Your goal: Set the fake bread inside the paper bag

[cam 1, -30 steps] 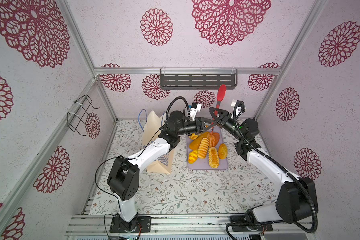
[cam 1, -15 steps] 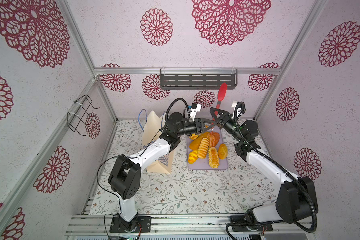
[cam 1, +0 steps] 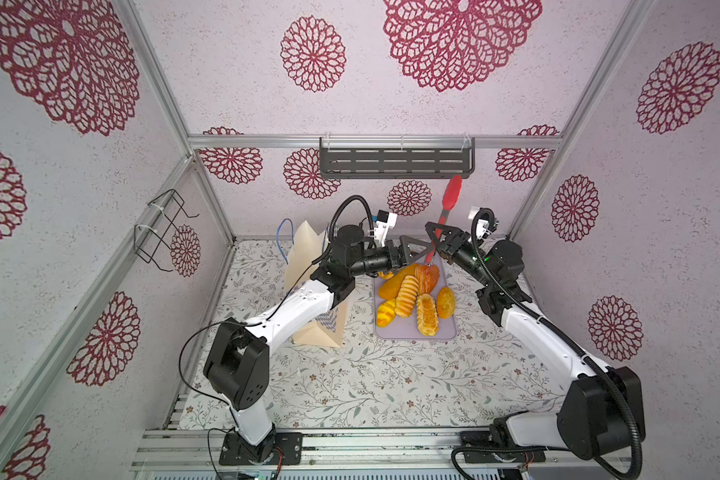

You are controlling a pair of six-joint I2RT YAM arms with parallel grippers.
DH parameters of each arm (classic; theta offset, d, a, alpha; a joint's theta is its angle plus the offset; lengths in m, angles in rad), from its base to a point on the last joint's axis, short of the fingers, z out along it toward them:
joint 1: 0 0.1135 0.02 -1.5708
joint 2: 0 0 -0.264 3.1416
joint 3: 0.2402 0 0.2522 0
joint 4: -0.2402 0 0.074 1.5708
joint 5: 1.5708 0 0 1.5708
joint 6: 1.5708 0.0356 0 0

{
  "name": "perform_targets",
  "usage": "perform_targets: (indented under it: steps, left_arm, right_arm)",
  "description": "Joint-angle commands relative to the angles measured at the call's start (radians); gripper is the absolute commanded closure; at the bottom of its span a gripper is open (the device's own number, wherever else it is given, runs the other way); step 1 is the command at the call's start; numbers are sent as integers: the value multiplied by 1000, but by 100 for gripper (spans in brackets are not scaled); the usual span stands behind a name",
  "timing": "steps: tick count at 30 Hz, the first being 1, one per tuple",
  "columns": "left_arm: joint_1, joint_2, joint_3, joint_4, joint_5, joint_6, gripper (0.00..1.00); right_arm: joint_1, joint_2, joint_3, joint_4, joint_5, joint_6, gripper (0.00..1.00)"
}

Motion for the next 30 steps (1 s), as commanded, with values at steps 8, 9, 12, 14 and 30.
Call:
perform_targets:
  steps: [8,9,12,14,30]
  left_arm:
    - [-3,-185,176,-622,-457,445,3]
    - [-4,-200,186,-650,-493,468,3]
    - [-3,-243,212,-722,-593,522,3]
    - [-4,-263,242,-786,-673,559,3]
    - [205,-375,359,-1225,-967,636,3]
  right_arm:
    - [-23,-122,135,-689,220,-438,87]
    - [-22,-118,145,-734,238,-463,87]
    - [-21,-98,166,-833,267,-506,88]
    - [-21,-77,179,-885,277,-525,88]
    - [109,149,414,-1349,396,-725,72]
